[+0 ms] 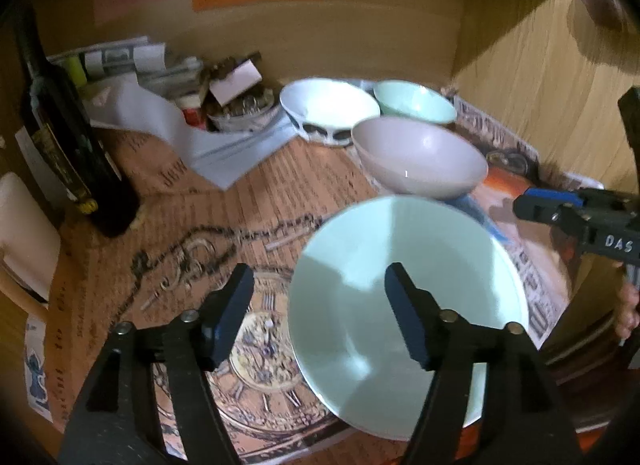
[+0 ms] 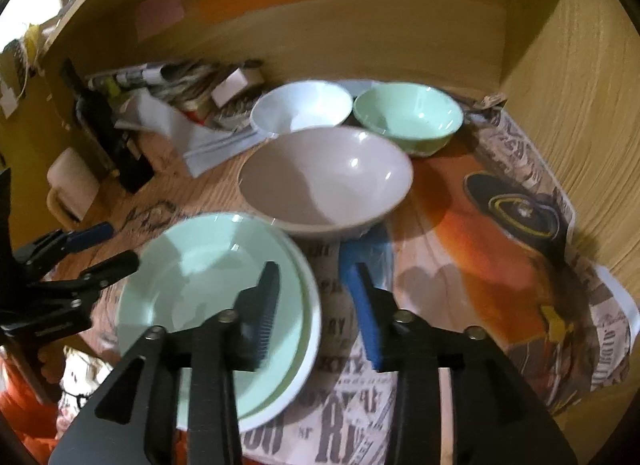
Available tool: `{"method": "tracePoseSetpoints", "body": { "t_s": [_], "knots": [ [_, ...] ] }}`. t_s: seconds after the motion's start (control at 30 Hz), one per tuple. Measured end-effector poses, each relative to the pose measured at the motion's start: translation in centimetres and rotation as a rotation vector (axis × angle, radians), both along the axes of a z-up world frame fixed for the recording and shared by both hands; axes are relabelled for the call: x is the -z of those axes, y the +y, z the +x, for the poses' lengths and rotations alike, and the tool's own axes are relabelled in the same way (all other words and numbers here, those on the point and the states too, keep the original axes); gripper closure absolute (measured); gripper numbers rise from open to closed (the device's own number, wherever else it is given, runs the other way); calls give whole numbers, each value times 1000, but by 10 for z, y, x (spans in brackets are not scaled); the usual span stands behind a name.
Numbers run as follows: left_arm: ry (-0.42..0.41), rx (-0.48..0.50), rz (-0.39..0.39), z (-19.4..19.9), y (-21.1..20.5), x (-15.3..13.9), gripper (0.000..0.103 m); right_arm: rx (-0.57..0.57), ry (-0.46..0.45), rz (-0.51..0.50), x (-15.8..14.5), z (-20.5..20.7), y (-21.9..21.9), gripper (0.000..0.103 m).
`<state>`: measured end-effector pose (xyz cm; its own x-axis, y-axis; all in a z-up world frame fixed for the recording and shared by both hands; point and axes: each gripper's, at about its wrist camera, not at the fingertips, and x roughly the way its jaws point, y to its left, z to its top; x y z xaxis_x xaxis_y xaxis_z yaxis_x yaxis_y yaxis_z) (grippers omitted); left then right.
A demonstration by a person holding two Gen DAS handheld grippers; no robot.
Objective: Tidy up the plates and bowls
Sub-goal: 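Open the left tool to release the mint green plate onto the stack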
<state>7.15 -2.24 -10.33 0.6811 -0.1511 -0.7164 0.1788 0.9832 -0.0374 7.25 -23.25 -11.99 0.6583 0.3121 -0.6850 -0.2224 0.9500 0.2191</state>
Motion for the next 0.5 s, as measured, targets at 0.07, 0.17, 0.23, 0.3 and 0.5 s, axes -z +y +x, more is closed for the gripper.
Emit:
{"method": "tracePoseSetpoints", "body": {
  "t_s": [0.07, 0.17, 0.23, 0.3, 0.5],
  "knots": [
    [-16, -6, -9, 4, 2, -8, 30, 15, -20, -2, -2, 4, -2, 65],
    [-48, -21, -14, 12, 4, -19, 22, 43, -51, 13, -7, 11, -8, 52],
    [-68, -32, -17, 18, 5, -25, 19, 61, -73, 21, -10, 18, -14, 50],
    [-77, -37, -24, 25, 3, -31, 17, 71, -83, 20, -12, 25, -17, 50],
    [-71, -35, -26, 56, -9, -35, 14, 110, -121, 33, -12, 50, -29, 37]
  ]
}}
